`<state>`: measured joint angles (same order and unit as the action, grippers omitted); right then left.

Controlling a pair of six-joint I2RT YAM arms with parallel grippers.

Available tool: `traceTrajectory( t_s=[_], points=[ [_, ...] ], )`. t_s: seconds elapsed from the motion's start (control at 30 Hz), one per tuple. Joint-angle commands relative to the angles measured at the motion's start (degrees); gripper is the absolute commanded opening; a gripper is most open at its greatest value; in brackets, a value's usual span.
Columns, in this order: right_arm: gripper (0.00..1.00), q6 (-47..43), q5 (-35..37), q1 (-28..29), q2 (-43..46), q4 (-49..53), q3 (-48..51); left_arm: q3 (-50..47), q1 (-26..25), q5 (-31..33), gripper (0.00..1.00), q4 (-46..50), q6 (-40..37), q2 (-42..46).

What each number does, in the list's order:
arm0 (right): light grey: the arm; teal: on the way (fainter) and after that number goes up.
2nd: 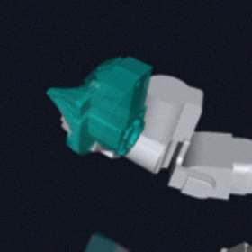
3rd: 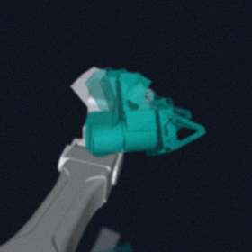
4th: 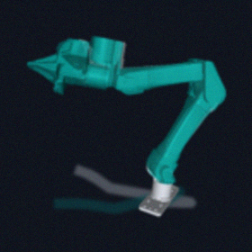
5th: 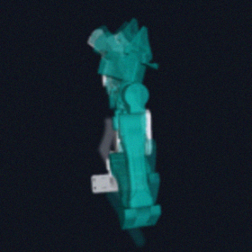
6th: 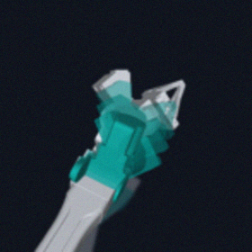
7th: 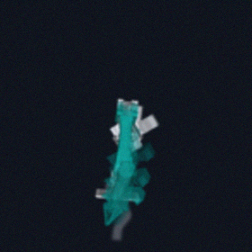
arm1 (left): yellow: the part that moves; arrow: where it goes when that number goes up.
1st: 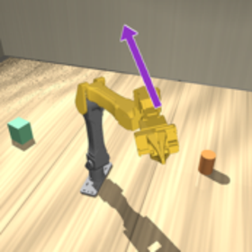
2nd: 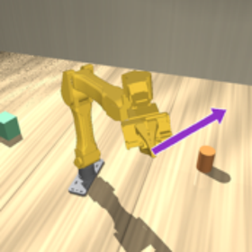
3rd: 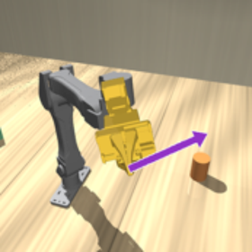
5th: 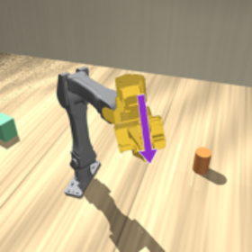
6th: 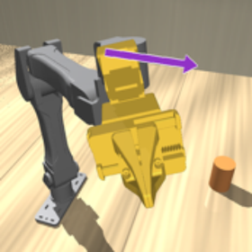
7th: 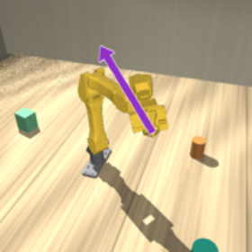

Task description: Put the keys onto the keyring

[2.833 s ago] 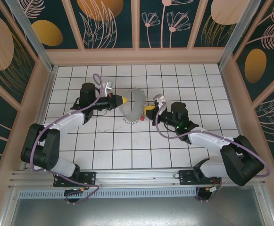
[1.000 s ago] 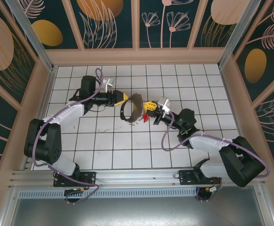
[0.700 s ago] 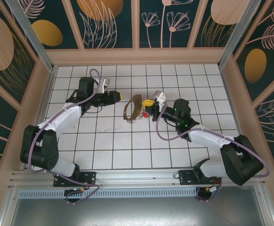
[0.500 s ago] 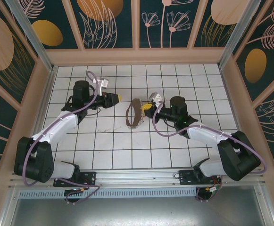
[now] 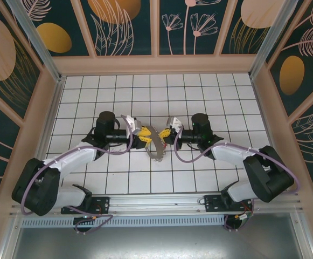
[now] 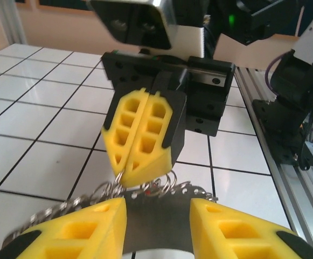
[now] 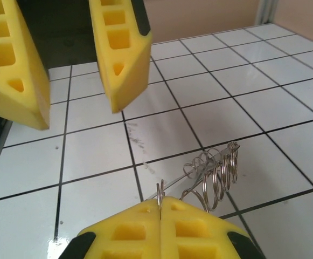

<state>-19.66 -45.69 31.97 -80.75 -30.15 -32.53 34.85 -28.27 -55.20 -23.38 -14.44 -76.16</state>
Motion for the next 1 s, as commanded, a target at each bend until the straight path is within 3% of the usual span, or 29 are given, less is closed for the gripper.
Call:
traceTrajectory(
  t_s=[0.0,0.3,0.4,0.57,0.7,0.83,0.97],
  points=[
    [0.00,-0.1,-4.2,0.2,-2.4,-0.7,-2.2,0.5,-1.2,0.5,0.32,-3.9,-3.6,-3.4],
    [0.00,6.3,2.4,1.2,-9.5,-5.8,1.9,-4.2,-1.1,12.6,0.29,-4.9,0.3,-7.0],
    [0.00,4.1,2.9,2.5,-10.4,0.0,1.5,-4.9,-1.2,13.4,0.29,-4.3,0.8,-7.0],
    [0.00,3.3,4.9,5.3,-12.4,-0.9,3.8,-4.3,-1.2,13.3,0.28,-1.8,1.8,-9.3],
    [0.00,10.5,-0.1,5.9,-11.0,-17.7,8.0,-5.5,-1.3,13.1,0.27,-4.6,4.7,-9.1],
    [0.00,16.5,-2.8,4.8,-8.3,-27.3,8.8,-7.1,-1.2,15.6,0.29,-6.9,6.2,-4.9],
    [0.00,22.1,-5.9,4.7,-6.8,-36.9,8.8,-7.7,-1.2,13.4,0.32,-10.4,8.2,-0.1]
  ],
)
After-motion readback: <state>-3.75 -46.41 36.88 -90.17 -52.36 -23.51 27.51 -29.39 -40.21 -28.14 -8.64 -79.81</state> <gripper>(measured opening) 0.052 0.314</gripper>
